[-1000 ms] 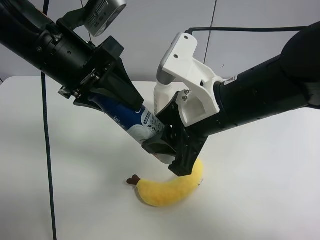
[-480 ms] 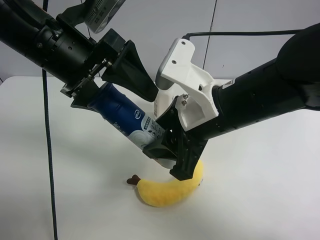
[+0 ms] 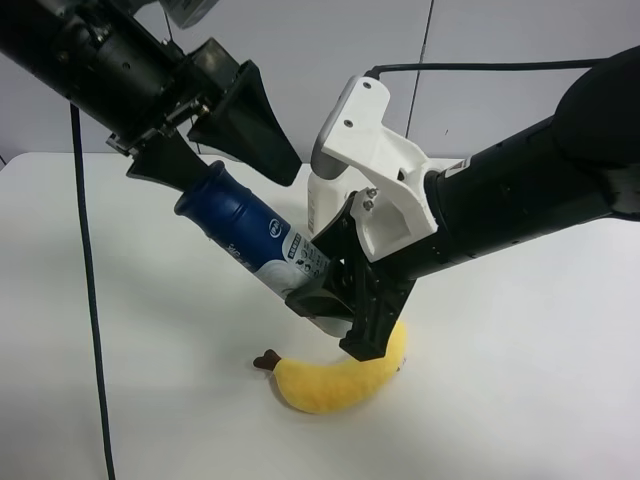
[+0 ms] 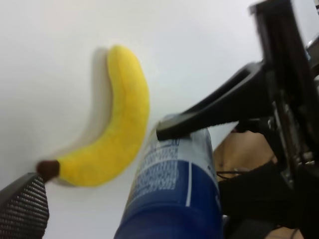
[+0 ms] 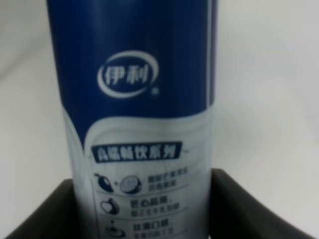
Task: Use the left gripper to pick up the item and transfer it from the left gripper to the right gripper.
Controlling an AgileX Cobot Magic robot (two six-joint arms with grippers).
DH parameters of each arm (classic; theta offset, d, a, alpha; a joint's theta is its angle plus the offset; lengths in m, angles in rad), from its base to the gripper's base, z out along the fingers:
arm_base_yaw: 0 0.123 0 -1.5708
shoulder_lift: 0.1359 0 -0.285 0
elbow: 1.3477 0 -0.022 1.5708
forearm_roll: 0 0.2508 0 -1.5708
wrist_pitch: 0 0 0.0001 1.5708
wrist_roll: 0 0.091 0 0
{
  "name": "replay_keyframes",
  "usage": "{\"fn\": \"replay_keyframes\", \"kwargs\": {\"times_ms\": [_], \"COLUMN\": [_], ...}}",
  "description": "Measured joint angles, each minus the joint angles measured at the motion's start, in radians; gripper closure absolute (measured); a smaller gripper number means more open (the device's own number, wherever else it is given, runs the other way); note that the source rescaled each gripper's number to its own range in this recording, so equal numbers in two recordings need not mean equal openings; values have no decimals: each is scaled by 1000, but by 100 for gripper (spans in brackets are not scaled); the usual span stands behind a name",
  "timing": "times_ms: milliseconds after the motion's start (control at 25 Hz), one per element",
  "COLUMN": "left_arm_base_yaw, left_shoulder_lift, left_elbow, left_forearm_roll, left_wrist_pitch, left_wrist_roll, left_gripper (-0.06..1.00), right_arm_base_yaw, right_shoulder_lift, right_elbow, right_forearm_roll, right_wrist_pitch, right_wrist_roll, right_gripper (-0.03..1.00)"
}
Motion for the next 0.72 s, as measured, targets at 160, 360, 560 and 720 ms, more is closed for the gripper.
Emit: {"fn": "replay_keyframes", "kwargs": {"times_ms": [160, 360, 560, 720], "left_arm_base_yaw": [0, 8, 94, 191], "left_shoulder_lift": [0, 0, -5, -57], "left_elbow": [-78, -168, -229, -240], "left_forearm_roll": [75, 197, 209, 218], "left_wrist_pitch": [29, 72, 139, 182], "left_wrist_roll": [-19, -70, -79, -82], "left_gripper": [-5, -5, -5, -5], "right_arm_base_yaw": [0, 0, 0, 0], "right_shoulder_lift": [0, 0, 0, 0], "right_elbow": [0, 0, 0, 0], "right_forearm_roll": [0, 0, 0, 0], "right_wrist_pitch": [0, 0, 0, 0], "right_wrist_roll": [0, 0, 0, 0], "right_gripper": [97, 97, 97, 97]}}
